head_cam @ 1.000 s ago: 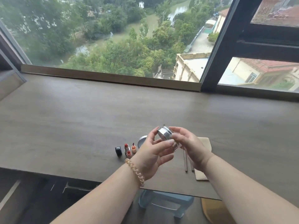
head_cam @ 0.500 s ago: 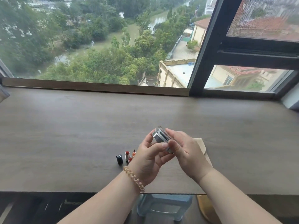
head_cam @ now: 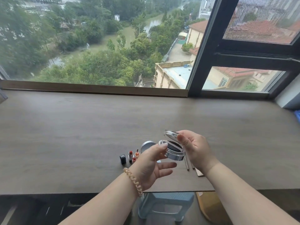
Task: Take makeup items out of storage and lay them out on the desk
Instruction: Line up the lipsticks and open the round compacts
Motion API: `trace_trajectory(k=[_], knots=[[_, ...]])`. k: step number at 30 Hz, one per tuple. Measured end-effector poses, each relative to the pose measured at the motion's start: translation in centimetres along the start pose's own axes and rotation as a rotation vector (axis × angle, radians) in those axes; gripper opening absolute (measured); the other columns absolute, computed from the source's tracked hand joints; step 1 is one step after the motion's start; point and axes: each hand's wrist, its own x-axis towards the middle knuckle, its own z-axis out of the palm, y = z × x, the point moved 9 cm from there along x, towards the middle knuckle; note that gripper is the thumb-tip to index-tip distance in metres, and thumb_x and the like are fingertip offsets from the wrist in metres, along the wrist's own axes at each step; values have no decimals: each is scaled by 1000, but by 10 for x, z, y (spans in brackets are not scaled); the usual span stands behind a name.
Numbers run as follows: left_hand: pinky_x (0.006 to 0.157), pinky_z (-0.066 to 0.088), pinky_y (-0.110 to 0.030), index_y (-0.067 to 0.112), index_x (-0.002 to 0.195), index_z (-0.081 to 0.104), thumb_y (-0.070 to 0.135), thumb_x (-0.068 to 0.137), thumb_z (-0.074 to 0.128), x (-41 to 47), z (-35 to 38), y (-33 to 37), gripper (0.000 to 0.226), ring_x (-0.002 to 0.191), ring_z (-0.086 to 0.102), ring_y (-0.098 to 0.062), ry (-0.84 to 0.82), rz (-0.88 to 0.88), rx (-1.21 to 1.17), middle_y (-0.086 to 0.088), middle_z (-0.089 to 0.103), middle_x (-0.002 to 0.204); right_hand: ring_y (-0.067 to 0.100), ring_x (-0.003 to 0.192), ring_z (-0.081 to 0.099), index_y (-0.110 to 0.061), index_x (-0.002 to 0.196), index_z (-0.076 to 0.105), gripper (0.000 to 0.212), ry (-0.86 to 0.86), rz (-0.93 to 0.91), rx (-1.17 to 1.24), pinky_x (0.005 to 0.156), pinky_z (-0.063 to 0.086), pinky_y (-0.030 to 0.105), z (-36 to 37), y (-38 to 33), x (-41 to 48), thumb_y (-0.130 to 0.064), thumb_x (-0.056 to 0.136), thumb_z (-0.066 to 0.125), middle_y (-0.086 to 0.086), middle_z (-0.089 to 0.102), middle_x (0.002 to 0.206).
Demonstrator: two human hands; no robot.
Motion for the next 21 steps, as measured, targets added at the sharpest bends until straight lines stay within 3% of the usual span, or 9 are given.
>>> trace_trajectory(k=[4,7,10,13,18,21], knots=[[54,51,-22,10,97,66,12,87,58,3,0,0,13,66,66,-19,49,24,68,-12,68,88,16,76,66,-15,83,69,70,-62,42,53,76,52,42,0,15,4,-81,65,51,1,72,77],[56,53,-22,9,97,65,1,86,57,8,4,-9,16,65,66,-18,47,15,94,-11,70,83,24,80,66,-8,83,67,70,-82,79,120,80,51,43,-7,31,11,-74,76,45,10,71,81],[57,53,-22,7,106,64,-2,87,56,15,8,-26,23,65,66,-17,86,-5,121,-11,70,86,17,95,67,-14,99,70,59,-106,203,245,87,49,32,-10,58,13,-63,83,42,4,74,98],[57,53,-21,11,108,63,-5,88,52,26,3,-43,27,62,66,-15,202,-21,146,-6,72,82,17,91,67,-11,102,67,50,-102,290,295,78,48,27,-14,91,13,-54,81,51,7,73,98],[55,51,-21,17,109,58,-6,89,49,45,-15,-67,31,62,67,-14,387,-78,213,-3,70,83,14,79,61,-17,84,66,11,-161,299,243,74,51,24,-6,123,17,-27,86,61,0,68,81],[50,46,-23,24,104,55,-2,89,52,59,-25,-76,30,59,62,-19,458,-96,356,-6,65,83,13,73,61,-21,79,66,15,-187,316,113,77,53,35,-2,150,26,-25,91,58,-3,66,75]])
